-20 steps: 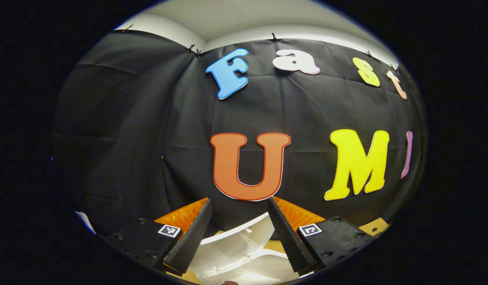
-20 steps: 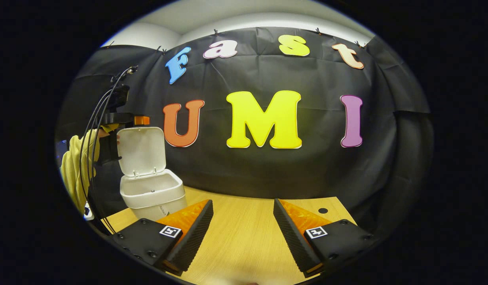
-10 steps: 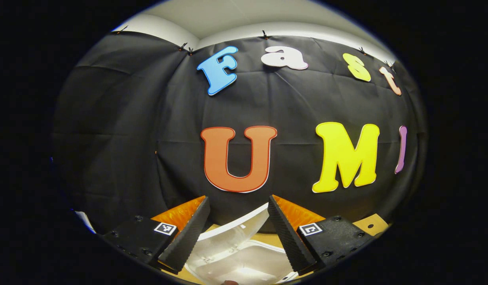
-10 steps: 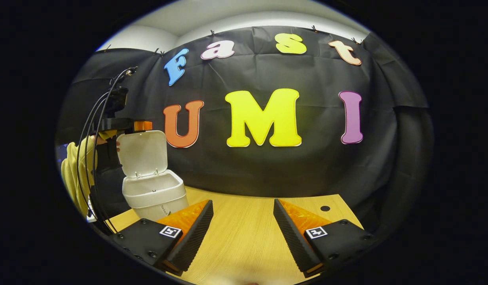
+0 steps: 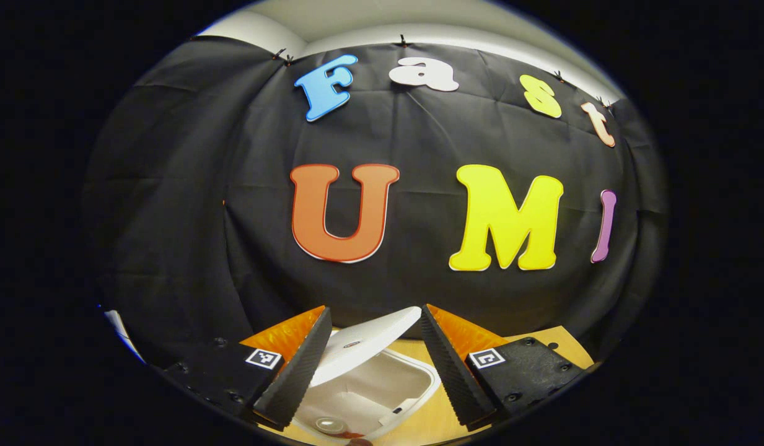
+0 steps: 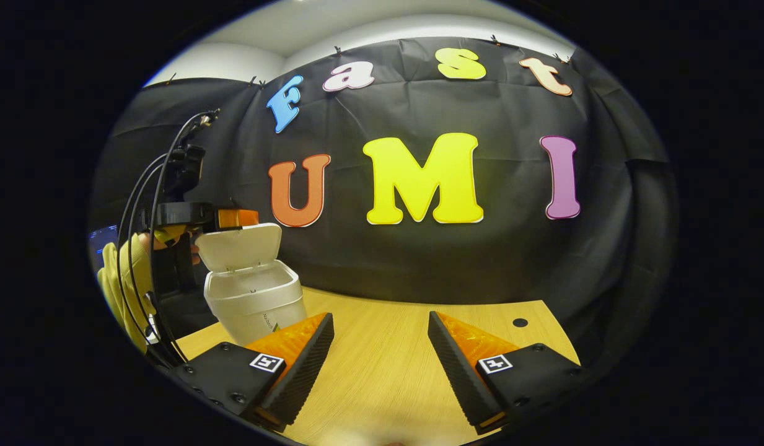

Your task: Press the lid of the desktop garbage bin to open it, pick up the crumpled paper on the desktop and throw it into the bin, then pick up the pop can on the desktop and drop it into the bin, and finally close the garbage bin lid.

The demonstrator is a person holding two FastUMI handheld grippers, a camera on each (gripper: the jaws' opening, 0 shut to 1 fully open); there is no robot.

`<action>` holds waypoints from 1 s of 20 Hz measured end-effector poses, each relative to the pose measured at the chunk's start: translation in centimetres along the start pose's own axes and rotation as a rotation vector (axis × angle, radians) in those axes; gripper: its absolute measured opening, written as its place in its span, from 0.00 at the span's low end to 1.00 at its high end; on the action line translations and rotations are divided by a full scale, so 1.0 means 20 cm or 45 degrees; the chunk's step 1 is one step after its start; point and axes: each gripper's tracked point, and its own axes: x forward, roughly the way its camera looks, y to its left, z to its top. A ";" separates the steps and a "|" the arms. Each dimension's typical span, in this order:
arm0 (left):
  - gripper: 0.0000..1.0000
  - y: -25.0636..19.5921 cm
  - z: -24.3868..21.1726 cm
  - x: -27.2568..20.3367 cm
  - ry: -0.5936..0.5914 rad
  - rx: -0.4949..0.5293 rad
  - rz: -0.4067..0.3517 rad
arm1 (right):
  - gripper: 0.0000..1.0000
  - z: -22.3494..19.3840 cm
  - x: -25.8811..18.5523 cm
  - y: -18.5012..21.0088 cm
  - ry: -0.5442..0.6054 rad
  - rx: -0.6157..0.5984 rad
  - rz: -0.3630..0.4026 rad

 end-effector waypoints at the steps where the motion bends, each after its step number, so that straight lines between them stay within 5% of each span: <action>1: 0.94 0.00 -0.05 0.00 0.022 0.006 0.014 | 0.99 -0.01 -0.01 -0.01 0.007 0.001 -0.001; 7: 1.00 -0.08 -0.24 0.03 0.103 -0.047 -0.014 | 0.98 -0.09 -0.01 -0.07 0.057 0.041 0.006; 20: 0.95 -0.10 -0.43 0.09 0.179 -0.083 0.037 | 0.97 -0.16 0.00 -0.14 0.091 0.098 0.010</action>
